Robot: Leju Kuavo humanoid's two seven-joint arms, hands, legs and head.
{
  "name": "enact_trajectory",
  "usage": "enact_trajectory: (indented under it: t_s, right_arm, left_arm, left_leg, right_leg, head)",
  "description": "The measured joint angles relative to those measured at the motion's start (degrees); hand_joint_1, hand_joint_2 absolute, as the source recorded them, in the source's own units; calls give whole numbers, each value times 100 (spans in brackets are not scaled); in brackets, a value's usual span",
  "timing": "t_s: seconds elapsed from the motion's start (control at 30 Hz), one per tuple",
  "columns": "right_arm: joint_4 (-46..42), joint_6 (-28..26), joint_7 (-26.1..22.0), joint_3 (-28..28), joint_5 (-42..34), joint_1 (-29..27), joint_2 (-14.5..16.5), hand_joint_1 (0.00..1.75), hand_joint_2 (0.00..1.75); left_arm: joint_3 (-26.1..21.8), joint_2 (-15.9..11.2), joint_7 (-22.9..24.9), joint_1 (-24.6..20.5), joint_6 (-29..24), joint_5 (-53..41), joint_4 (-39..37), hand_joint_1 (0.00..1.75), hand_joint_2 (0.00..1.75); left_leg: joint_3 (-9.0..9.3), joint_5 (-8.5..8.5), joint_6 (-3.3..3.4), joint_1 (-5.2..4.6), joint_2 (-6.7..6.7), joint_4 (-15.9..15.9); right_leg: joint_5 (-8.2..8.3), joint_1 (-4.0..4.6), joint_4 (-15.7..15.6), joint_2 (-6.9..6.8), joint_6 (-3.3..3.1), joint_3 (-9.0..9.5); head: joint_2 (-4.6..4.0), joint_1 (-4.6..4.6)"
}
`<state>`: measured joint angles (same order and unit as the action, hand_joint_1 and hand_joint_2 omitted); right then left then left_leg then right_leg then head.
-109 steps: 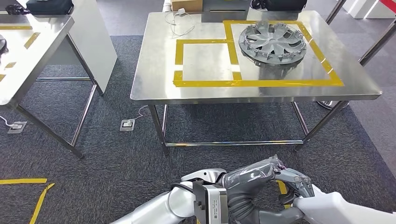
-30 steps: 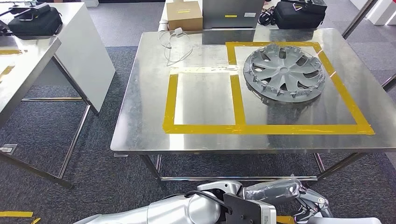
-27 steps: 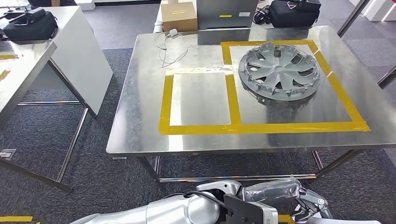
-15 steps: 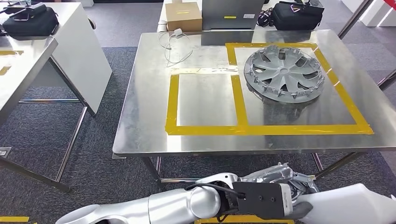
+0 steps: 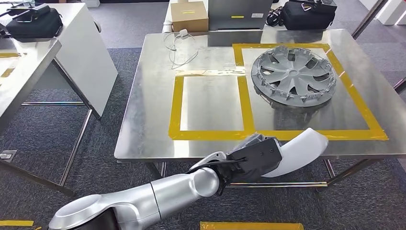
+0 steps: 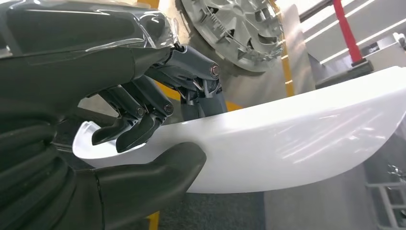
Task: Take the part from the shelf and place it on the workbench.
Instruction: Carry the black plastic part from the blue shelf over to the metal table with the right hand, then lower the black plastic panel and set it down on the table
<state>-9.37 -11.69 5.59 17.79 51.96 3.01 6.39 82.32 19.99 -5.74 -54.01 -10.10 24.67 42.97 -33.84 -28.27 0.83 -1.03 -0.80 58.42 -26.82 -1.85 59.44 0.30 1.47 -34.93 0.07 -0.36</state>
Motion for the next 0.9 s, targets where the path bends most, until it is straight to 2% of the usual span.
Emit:
enact_trajectory:
  t_s: [0.07,0.13,0.17,0.2,0.23,0.27,0.3,0.33,0.37,0.4,0.43,0.47,0.57,0.77,0.9]
  right_arm:
    - [-1,2,-6,0,1,5,10,0,0]
    - [-1,-11,-34,1,-1,2,12,0,0]
    - [-1,-27,-67,2,-5,-2,12,0,0]
    - [-1,-52,-118,3,-11,-4,15,0,0]
    - [-1,-85,-181,4,-22,-4,22,0,0]
    - [-1,-117,-248,5,-34,-2,35,0,0]
    - [-1,-148,-310,7,-47,0,54,0,0]
    - [-1,-173,-358,8,-62,1,78,0,0]
    - [-1,-189,-393,10,-71,1,98,0,0]
    - [-1,-199,-413,11,-77,-2,116,0,0]
    - [-1,-201,-422,13,-79,-4,132,0,0]
    - [-1,-197,-421,14,-78,-7,138,0,0]
    - [-1,-163,-374,19,-68,-8,139,0,0]
    - [-1,-139,-404,39,-22,-27,112,0,0]
    - [-1,-158,-557,75,-42,-31,122,0,0]
  left_arm:
    - [22,-4,31,-63,-31,-3,-32,175,175]
    - [46,-8,112,-89,-147,-7,-60,175,175]
    - [62,-9,175,-92,-258,-16,-76,175,175]
    - [77,-9,242,-95,-394,-33,-95,175,175]
    - [89,-9,300,-105,-535,-50,-113,175,175]
    - [97,-7,344,-125,-666,-68,-128,175,175]
    - [99,-6,373,-155,-772,-79,-139,175,175]
    - [98,-5,384,-191,-860,-69,-147,175,175]
    - [92,-4,364,-225,-937,-26,-153,175,175]
    - [78,-4,317,-251,-1010,43,-161,175,175]
    - [56,-3,240,-270,-1086,145,-172,175,175]
    - [26,-3,139,-286,-1166,266,-181,175,175]
    - [-56,0,-168,-388,-1479,660,-191,175,175]
    - [-65,1,-421,-638,-2046,1090,-188,175,175]
    - [51,-1,-217,-772,-2168,717,-195,175,175]
  left_leg:
    - [-182,-228,-67,25,14,378]
    - [-561,-566,-119,61,22,1143]
    - [-740,-664,-132,77,23,1473]
    - [-838,-663,-136,89,23,1628]
    - [-820,-550,-133,97,23,1544]
    - [-684,-356,-121,101,23,1236]
    - [-478,-145,-100,102,25,806]
    - [-279,-3,-81,91,26,409]
    - [-134,77,-63,78,24,134]
    - [-60,94,-46,62,21,-2]
    - [-40,83,-35,48,16,-33]
    - [-37,101,-35,47,11,-43]
    - [-30,135,-50,51,8,-75]
    - [-31,130,-2,45,8,-72]
    - [-33,126,6,44,9,-68]
  right_leg:
    - [2,-26,-9,-5,-49,14]
    - [-4,-28,-9,-13,-69,15]
    - [-5,-28,-9,-17,-71,14]
    - [-6,-28,-9,-18,-72,14]
    - [-8,-28,-9,-17,-70,19]
    - [-10,-28,-9,-13,-67,27]
    - [-13,-29,-9,-10,-61,36]
    - [-18,-20,-10,-8,-45,40]
    - [-22,-14,-11,-7,-21,40]
    - [-23,-13,-14,-9,10,38]
    - [-22,-11,-21,-12,44,37]
    - [-19,-19,-30,-13,36,41]
    - [2,-20,-76,-15,-41,70]
    - [48,-21,-168,-16,51,114]
    - [53,-22,-180,-15,98,116]
  head:
    - [0,-43]
    - [0,-80]
    - [0,-82]
    - [0,-83]
    - [0,-83]
    - [0,-84]
    - [0,-85]
    - [0,-85]
    - [0,-87]
    - [0,-87]
    - [0,-87]
    - [0,-88]
    - [0,-67]
    - [0,-56]
    - [0,-59]
